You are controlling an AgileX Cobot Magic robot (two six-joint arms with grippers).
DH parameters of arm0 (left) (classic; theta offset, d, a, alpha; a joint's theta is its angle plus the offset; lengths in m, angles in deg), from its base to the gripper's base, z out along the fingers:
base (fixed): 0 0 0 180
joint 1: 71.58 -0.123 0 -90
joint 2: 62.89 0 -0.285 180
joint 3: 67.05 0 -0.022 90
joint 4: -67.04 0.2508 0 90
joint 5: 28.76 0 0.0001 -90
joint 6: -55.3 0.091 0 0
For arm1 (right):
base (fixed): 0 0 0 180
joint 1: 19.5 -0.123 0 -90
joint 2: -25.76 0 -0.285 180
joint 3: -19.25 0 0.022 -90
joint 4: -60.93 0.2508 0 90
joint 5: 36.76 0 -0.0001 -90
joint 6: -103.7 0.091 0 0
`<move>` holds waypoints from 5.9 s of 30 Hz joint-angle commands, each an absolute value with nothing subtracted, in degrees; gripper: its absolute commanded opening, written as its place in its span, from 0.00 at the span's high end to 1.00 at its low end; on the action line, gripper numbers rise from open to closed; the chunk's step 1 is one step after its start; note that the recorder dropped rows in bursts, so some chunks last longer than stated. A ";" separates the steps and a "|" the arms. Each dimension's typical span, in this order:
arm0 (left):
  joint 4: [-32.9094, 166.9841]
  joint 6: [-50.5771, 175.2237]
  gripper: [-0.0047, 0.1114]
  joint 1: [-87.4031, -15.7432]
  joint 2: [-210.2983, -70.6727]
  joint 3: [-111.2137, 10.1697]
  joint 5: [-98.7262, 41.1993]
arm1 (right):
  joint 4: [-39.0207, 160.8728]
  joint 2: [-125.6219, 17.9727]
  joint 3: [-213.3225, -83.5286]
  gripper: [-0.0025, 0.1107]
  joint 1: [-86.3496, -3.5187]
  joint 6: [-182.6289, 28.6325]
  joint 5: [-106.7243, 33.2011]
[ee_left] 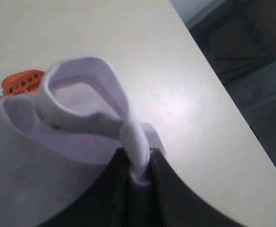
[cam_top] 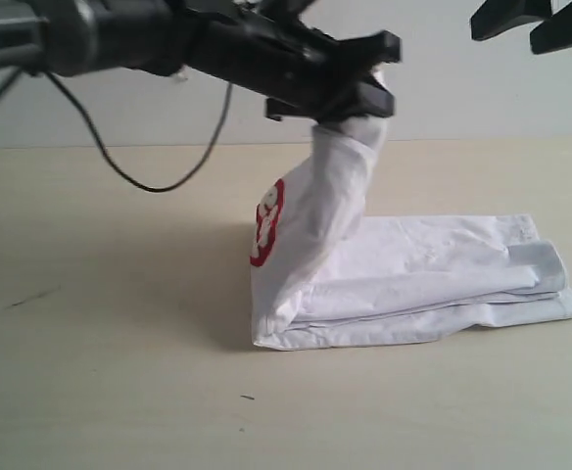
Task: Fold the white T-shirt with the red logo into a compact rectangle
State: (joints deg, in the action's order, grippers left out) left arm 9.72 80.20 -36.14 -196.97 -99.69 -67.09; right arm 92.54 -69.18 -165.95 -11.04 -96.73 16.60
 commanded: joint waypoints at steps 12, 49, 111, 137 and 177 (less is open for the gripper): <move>8.70 78.14 0.40 -25.78 -218.55 -131.07 -66.46 | 80.66 -61.18 -167.43 0.38 -10.87 -88.28 17.92; 58.12 58.25 0.76 -60.20 -172.20 -82.69 -76.50 | 79.48 -93.25 -149.80 0.43 -0.43 -89.07 10.86; 51.16 65.78 0.76 -62.46 -169.04 -73.11 -63.57 | 81.28 -96.66 -167.00 0.98 -3.84 -108.41 4.60; 51.16 69.69 0.77 -62.46 -169.04 -72.76 -63.85 | 75.93 -99.32 -172.39 0.87 -5.19 -98.77 6.80; 45.45 70.22 0.96 -62.46 -152.57 -58.29 -52.07 | 89.33 -106.32 -162.57 0.98 -42.18 -97.19 -0.69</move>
State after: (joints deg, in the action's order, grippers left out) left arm 46.14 70.10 -62.34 -153.51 -58.54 -52.54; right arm 89.17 -105.74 -161.71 -41.60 -97.31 -4.30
